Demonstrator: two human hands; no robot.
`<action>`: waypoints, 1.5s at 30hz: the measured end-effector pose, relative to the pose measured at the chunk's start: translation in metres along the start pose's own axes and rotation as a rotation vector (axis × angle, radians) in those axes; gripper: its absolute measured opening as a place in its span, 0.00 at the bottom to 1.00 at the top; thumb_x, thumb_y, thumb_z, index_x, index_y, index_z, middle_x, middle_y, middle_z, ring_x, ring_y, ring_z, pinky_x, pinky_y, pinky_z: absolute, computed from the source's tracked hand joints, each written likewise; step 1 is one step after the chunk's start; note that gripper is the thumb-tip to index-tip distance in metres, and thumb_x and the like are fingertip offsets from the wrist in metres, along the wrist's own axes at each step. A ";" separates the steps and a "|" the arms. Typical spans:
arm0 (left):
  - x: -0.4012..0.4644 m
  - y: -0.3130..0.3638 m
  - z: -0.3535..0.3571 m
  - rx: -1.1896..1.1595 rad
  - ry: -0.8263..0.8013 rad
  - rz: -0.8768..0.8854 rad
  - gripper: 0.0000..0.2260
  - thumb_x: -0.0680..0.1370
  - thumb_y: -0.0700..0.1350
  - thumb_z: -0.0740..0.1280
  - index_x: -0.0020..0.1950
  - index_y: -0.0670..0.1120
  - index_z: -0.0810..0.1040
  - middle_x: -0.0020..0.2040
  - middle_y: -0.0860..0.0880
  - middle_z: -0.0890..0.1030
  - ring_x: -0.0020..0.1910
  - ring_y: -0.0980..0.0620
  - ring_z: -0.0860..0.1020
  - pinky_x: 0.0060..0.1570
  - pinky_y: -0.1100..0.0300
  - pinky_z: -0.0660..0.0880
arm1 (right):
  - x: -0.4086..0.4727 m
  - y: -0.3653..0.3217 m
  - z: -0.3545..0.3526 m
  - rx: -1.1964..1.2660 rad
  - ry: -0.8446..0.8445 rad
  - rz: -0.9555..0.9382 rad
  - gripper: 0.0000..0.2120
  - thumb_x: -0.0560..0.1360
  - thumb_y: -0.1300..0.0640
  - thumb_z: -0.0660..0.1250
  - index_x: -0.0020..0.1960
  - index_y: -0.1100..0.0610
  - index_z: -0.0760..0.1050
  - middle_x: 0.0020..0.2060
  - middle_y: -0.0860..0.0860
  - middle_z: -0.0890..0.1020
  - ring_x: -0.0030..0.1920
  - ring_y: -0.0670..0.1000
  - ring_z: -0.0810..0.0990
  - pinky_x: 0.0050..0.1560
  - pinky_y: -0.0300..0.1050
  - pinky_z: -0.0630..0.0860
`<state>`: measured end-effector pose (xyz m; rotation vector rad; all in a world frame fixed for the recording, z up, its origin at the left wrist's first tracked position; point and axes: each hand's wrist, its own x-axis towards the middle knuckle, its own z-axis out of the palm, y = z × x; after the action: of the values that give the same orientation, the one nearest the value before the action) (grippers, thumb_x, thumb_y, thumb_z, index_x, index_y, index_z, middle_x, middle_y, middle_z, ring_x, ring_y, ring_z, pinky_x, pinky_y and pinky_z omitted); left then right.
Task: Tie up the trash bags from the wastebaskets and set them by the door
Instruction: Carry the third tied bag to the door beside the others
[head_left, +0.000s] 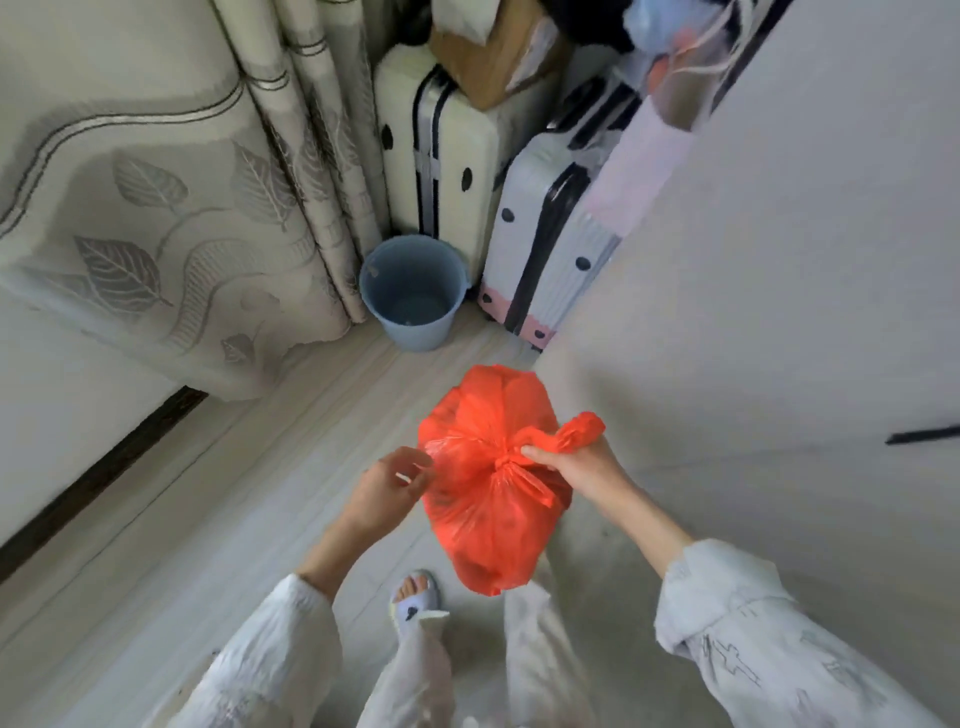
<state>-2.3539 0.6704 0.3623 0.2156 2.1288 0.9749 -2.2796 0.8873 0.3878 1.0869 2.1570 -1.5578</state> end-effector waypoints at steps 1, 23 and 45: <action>-0.008 0.010 -0.001 0.030 -0.032 0.037 0.04 0.76 0.41 0.64 0.47 0.49 0.75 0.42 0.47 0.78 0.34 0.52 0.76 0.38 0.61 0.72 | -0.018 0.002 -0.011 0.029 0.052 0.007 0.15 0.66 0.59 0.75 0.29 0.50 0.70 0.23 0.40 0.76 0.23 0.31 0.73 0.30 0.28 0.67; -0.238 0.219 0.328 0.370 -0.683 0.611 0.10 0.78 0.41 0.59 0.42 0.55 0.75 0.39 0.50 0.79 0.32 0.58 0.78 0.38 0.63 0.73 | -0.431 0.266 -0.227 0.476 0.942 0.105 0.17 0.67 0.66 0.72 0.33 0.45 0.73 0.35 0.40 0.77 0.46 0.48 0.78 0.56 0.47 0.72; -0.462 0.372 0.887 0.666 -1.219 0.888 0.11 0.79 0.41 0.55 0.45 0.51 0.75 0.41 0.51 0.79 0.36 0.53 0.77 0.39 0.63 0.72 | -0.714 0.631 -0.500 0.744 1.497 0.456 0.16 0.66 0.66 0.73 0.32 0.45 0.76 0.38 0.51 0.82 0.46 0.52 0.80 0.58 0.54 0.75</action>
<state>-1.4646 1.2361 0.5280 1.6881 1.0427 0.2812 -1.2468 1.1304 0.5693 3.4788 1.4051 -1.4005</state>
